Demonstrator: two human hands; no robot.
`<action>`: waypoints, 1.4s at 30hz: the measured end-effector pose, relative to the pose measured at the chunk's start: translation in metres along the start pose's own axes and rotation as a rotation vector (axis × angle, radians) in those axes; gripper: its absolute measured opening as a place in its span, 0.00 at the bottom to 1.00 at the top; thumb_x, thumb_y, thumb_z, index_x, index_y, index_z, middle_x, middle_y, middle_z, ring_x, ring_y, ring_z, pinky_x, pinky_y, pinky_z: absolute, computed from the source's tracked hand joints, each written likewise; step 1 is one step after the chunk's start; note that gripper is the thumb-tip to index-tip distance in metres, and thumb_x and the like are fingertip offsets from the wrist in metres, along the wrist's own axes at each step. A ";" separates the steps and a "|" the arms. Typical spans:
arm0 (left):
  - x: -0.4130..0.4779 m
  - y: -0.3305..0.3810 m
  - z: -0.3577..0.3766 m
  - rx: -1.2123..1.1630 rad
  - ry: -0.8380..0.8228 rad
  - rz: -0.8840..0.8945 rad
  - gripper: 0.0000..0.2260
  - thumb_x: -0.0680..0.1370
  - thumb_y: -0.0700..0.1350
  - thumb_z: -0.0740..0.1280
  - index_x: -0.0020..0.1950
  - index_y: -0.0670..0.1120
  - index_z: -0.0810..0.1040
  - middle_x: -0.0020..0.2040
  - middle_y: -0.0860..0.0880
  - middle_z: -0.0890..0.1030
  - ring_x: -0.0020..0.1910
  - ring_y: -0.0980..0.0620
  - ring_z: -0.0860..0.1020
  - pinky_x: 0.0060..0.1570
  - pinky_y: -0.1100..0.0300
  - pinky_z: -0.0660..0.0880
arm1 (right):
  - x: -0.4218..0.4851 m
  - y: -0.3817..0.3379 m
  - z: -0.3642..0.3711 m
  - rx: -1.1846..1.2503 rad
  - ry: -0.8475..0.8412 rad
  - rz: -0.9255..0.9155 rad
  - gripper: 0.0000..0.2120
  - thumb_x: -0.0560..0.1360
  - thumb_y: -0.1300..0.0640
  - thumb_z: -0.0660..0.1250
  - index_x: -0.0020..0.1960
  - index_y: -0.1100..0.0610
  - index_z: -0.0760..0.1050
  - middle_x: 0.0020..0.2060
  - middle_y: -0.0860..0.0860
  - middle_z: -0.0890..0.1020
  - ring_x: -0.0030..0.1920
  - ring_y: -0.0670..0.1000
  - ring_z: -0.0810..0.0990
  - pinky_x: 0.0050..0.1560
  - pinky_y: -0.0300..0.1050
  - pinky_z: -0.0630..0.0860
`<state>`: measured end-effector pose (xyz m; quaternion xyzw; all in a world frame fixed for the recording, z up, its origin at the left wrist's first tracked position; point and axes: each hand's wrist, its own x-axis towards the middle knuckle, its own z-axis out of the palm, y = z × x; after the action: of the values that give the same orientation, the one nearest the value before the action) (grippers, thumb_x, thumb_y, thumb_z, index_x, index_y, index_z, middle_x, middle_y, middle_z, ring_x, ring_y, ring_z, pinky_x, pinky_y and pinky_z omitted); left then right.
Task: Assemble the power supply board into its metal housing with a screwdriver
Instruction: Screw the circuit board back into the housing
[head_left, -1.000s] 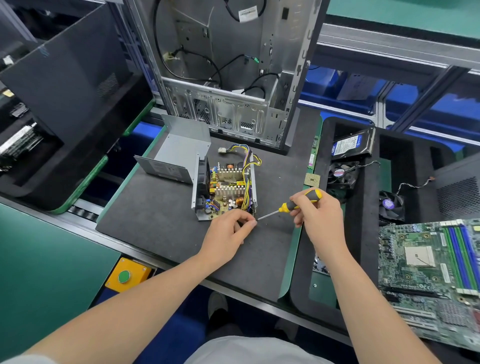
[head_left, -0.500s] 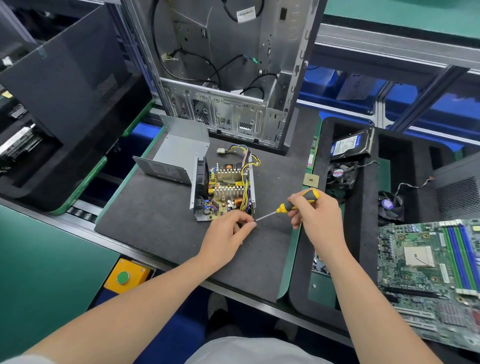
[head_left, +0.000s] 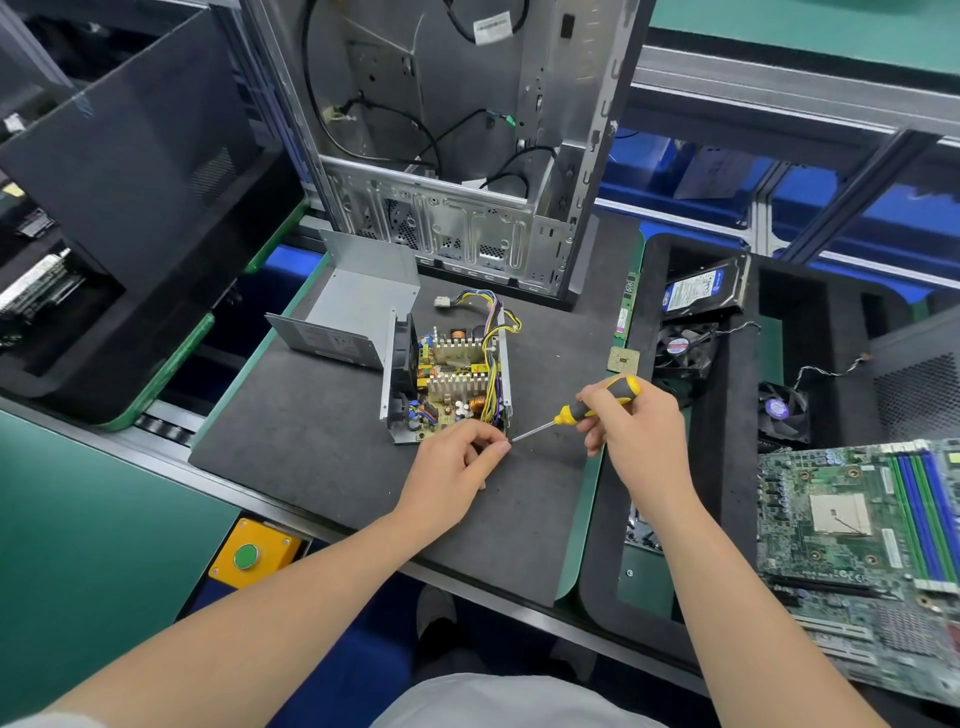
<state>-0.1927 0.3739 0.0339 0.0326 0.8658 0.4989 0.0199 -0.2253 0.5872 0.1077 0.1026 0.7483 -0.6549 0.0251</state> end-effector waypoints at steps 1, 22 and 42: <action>0.000 0.000 0.000 -0.004 -0.003 -0.004 0.06 0.81 0.51 0.69 0.47 0.62 0.79 0.32 0.52 0.79 0.33 0.55 0.80 0.42 0.60 0.74 | 0.000 0.000 0.000 0.001 0.002 0.000 0.07 0.72 0.55 0.68 0.37 0.54 0.81 0.34 0.55 0.87 0.27 0.51 0.78 0.29 0.44 0.77; -0.001 -0.004 0.000 0.015 0.008 0.025 0.03 0.82 0.51 0.69 0.49 0.58 0.79 0.35 0.56 0.80 0.33 0.56 0.80 0.43 0.57 0.77 | 0.001 0.002 0.001 -0.068 -0.005 -0.025 0.13 0.77 0.53 0.71 0.41 0.62 0.80 0.33 0.55 0.86 0.26 0.52 0.79 0.29 0.45 0.79; -0.006 0.003 -0.002 -0.250 0.104 -0.147 0.04 0.78 0.53 0.73 0.48 0.62 0.82 0.38 0.51 0.82 0.32 0.51 0.81 0.29 0.60 0.79 | 0.004 0.001 0.002 0.041 0.001 0.037 0.10 0.81 0.57 0.71 0.45 0.63 0.80 0.35 0.59 0.86 0.29 0.54 0.81 0.31 0.50 0.81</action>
<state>-0.1869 0.3733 0.0379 -0.0596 0.7967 0.6012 0.0152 -0.2294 0.5857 0.1055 0.1176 0.7325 -0.6697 0.0347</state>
